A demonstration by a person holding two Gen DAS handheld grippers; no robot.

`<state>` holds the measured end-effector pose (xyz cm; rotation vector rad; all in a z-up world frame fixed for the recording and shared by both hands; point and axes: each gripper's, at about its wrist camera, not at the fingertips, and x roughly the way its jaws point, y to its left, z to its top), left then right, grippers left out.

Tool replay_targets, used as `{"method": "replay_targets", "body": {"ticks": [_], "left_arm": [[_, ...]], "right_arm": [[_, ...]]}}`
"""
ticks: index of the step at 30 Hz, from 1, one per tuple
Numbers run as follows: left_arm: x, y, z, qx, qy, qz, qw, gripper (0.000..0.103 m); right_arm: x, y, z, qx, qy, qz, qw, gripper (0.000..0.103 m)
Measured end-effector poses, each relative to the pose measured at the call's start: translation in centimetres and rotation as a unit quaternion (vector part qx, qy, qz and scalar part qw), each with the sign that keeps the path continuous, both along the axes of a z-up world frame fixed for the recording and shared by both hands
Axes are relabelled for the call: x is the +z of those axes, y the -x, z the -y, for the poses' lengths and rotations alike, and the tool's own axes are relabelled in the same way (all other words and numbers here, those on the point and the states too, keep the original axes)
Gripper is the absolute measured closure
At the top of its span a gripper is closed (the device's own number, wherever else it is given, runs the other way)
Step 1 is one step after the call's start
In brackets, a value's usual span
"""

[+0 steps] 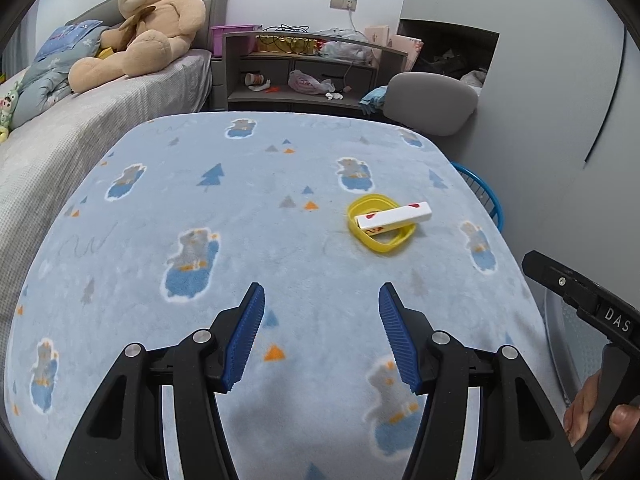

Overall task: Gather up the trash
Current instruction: 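Move the right gripper to the white tube on the yellow ring and close on it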

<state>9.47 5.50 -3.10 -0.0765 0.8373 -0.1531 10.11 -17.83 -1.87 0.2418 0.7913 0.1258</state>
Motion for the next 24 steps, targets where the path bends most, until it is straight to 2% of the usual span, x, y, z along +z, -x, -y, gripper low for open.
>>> {"method": "replay_targets", "body": {"ticks": [14,24], "left_arm": [[-2.3,-4.5,-1.4,0.017,-0.003,-0.01,0.9998,0.046],[-3.9,-5.8,-1.8,0.022,0.002,-0.028,0.9994,0.046]], "right_arm": [[-2.4,-6.0,-2.6,0.026,0.009,-0.024,0.999,0.029],[-4.8,-10.3,-3.8,0.037,-0.015,-0.055,0.998,0.029]]}}
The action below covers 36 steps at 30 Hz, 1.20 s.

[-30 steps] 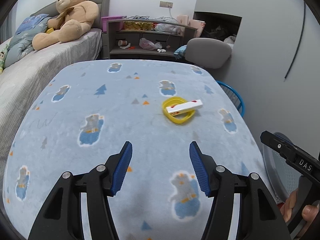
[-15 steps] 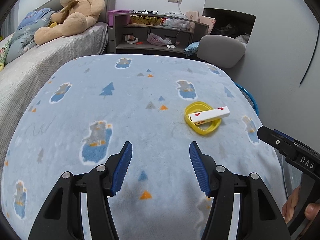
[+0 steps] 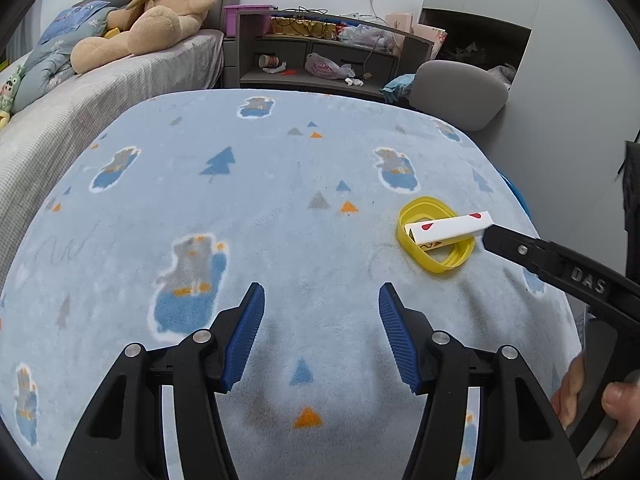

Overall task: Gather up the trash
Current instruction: 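Move the right gripper to the white tube on the yellow ring and close on it, then lift the white tube away from the yellow ring with the right gripper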

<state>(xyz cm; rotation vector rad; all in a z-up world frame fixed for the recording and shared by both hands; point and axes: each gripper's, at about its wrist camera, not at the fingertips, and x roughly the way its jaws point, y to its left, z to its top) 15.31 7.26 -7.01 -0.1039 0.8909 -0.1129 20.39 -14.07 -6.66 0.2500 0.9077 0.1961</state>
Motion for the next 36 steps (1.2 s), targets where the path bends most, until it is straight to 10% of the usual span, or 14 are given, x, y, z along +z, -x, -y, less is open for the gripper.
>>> {"method": "replay_targets", "body": {"ticks": [7,21,36], "left_arm": [[-0.4,-0.2,0.0,-0.001,0.004,-0.006,1.0,0.046],[-0.1,0.0,0.4,-0.005,0.006,-0.007,0.9999,0.046],[0.5,0.2,2.9,-0.028,0.021,-0.013,0.9993,0.046]], "right_arm": [[-1.1,-2.7,-0.4,0.001,-0.014,-0.018,1.0,0.03],[-0.8,-2.8,-0.4,0.001,-0.037,-0.005,0.999,0.069],[2.4,1.6,2.7,-0.016,-0.076,0.039,0.996,0.089]]}}
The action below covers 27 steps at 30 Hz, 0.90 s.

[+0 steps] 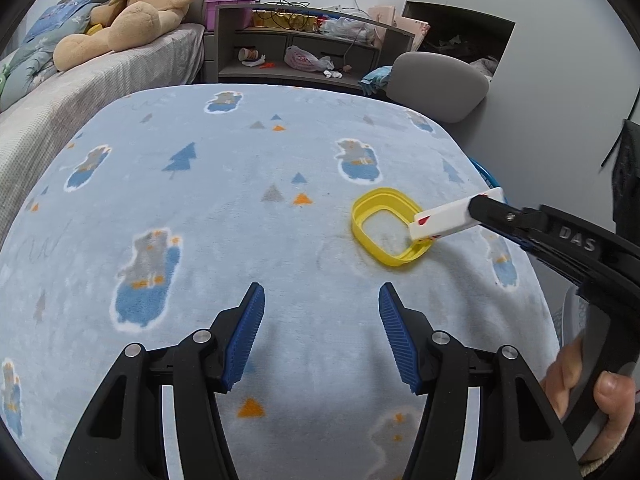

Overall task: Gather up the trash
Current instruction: 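Lift the white tube away from the yellow ring with the right gripper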

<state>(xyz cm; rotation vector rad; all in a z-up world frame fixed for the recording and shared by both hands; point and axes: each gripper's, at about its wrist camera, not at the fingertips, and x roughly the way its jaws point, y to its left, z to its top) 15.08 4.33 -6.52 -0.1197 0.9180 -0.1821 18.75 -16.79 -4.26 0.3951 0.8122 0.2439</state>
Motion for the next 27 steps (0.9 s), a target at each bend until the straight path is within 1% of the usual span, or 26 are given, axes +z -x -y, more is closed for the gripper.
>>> {"method": "replay_targets", "body": {"ticks": [10,16,20,22,27], "left_arm": [[-0.1,-1.4,3.7,-0.026,0.01,-0.016,0.9995,0.046],[-0.5,-2.5,6.6,-0.041,0.009,-0.027,0.9987,0.046],[-1.2,-3.6,8.2,-0.05,0.004,-0.04,0.998,0.046],[-1.6,-4.1,8.8,-0.05,0.002,-0.048,0.9976,0.046],[-2.0,-5.2,9.8,-0.044,-0.01,-0.051,0.9977,0.046]], "right_arm": [[1.4,3.7,3.7,-0.023,-0.004,0.018,1.0,0.089],[1.3,5.0,5.8,-0.04,-0.005,0.02,0.999,0.089],[0.9,5.6,7.1,-0.047,-0.017,0.018,0.999,0.089],[0.8,5.8,7.5,-0.047,-0.022,0.018,0.998,0.089],[0.6,6.1,8.2,-0.048,-0.033,0.021,0.998,0.089]]}}
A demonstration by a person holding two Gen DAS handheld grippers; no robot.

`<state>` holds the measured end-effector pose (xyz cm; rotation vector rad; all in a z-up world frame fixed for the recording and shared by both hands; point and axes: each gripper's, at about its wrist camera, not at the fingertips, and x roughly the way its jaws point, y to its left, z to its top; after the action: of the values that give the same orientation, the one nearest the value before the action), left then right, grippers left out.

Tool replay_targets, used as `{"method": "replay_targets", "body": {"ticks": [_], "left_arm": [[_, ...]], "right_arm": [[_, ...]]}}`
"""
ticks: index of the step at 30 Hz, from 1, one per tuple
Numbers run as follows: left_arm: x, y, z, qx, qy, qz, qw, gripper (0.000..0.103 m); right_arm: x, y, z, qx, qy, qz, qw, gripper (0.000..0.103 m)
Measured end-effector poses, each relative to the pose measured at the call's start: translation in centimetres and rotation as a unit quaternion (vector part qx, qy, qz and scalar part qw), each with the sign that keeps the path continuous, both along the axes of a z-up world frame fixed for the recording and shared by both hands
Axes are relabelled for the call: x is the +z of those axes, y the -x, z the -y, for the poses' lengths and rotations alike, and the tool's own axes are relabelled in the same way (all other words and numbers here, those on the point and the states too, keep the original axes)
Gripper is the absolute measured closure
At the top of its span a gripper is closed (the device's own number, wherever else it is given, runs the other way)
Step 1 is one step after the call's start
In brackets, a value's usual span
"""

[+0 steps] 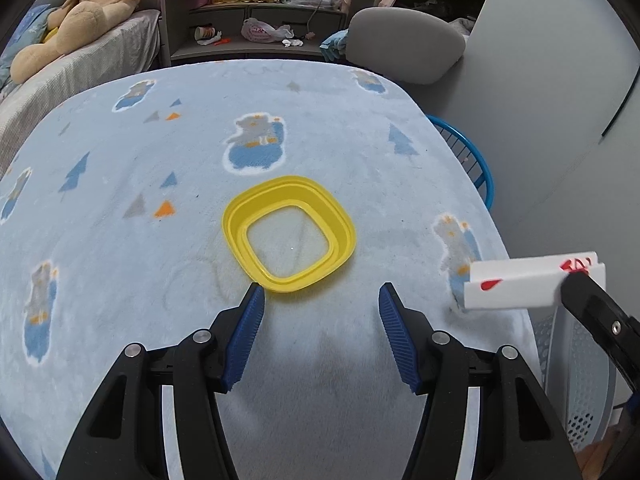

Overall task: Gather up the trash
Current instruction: 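Lift the white tube away from the yellow ring with the right gripper, then close the left gripper on the yellow ring rim while the right gripper holds the tube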

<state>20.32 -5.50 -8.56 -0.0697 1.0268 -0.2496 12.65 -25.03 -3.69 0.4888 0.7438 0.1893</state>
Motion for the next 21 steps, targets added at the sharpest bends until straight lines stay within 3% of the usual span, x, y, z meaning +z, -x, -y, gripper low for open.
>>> {"method": "replay_targets", "body": {"ticks": [8,12,15,21], "left_arm": [[-0.4,-1.3,0.7,0.021,-0.027,0.009,0.9994,0.046],[0.1,-1.3,0.4,0.025,-0.014,0.017,0.9994,0.046],[0.5,-1.8,0.5,0.028,-0.019,0.021,0.9992,0.038],[1.0,-3.1,0.2,0.043,-0.03,0.03,0.9982,0.032]], "right_arm": [[-0.2,0.2,0.7,0.002,-0.014,0.001,1.0,0.089],[-0.3,0.3,1.2,0.001,-0.02,0.001,1.0,0.089],[-0.3,0.3,1.2,0.001,-0.022,0.001,1.0,0.089],[-0.3,0.4,1.5,0.0,-0.026,0.002,1.0,0.089]]}}
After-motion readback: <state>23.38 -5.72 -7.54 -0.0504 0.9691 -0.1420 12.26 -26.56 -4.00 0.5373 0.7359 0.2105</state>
